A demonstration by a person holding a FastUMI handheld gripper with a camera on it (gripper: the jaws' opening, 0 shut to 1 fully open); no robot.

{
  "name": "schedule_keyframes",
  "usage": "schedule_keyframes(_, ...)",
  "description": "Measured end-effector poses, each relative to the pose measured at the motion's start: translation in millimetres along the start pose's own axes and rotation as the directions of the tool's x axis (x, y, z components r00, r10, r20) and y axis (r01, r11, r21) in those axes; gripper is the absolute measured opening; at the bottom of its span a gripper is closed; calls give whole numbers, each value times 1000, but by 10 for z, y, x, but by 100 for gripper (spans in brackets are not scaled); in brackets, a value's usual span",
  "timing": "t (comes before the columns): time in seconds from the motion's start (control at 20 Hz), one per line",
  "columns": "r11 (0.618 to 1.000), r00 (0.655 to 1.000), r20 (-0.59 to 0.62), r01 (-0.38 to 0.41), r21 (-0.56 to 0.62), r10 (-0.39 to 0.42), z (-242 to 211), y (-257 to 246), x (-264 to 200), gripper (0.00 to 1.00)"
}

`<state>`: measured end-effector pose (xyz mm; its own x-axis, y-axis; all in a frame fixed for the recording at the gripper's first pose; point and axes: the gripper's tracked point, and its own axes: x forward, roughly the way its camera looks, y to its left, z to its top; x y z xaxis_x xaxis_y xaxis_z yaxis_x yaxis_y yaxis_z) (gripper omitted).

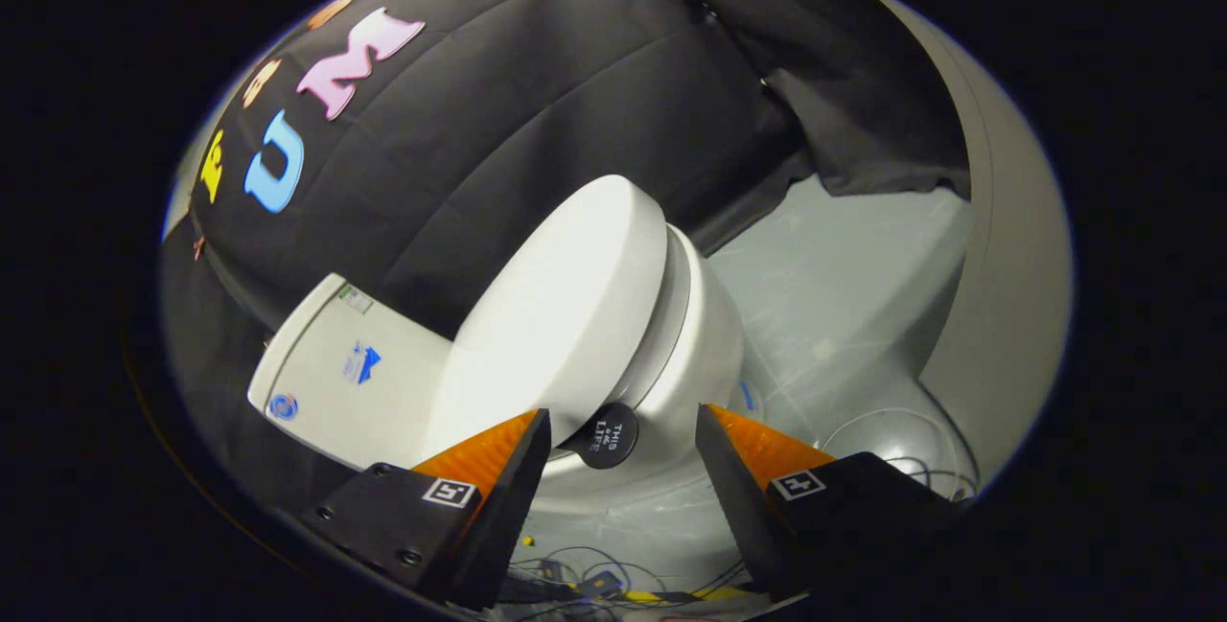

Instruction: Open the toilet lid.

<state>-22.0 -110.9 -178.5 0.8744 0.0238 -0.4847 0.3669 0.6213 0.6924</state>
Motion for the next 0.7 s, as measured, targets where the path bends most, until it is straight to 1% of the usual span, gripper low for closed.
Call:
schedule_keyframes(0.05, 1000, 1000, -26, 14, 28, -14, -67, -45, 17, 87)
schedule_keyframes(0.1, 999, 999, -44, 8, 48, -6, -135, -68, 47, 79)
schedule_keyframes(0.2, 997, 998, -55, -13, 78, 18, -159, -82, 70, 79)
schedule_keyframes(0.35, 994, 999, -35, -38, 102, 42, -88, -25, 111, 78)
schedule_keyframes(0.5, 991, 998, -52, -37, 131, 44, -135, -44, 143, 60)
schedule_keyframes(0.6, 985, 997, -52, -50, 168, 59, -104, -13, 140, 44)
schedule_keyframes(0.65, 984, 997, -34, -62, 168, 68, -68, -5, 155, 37)
schedule_keyframes(0.7, 986, 996, -42, -66, 154, 73, -103, -5, 174, 37)
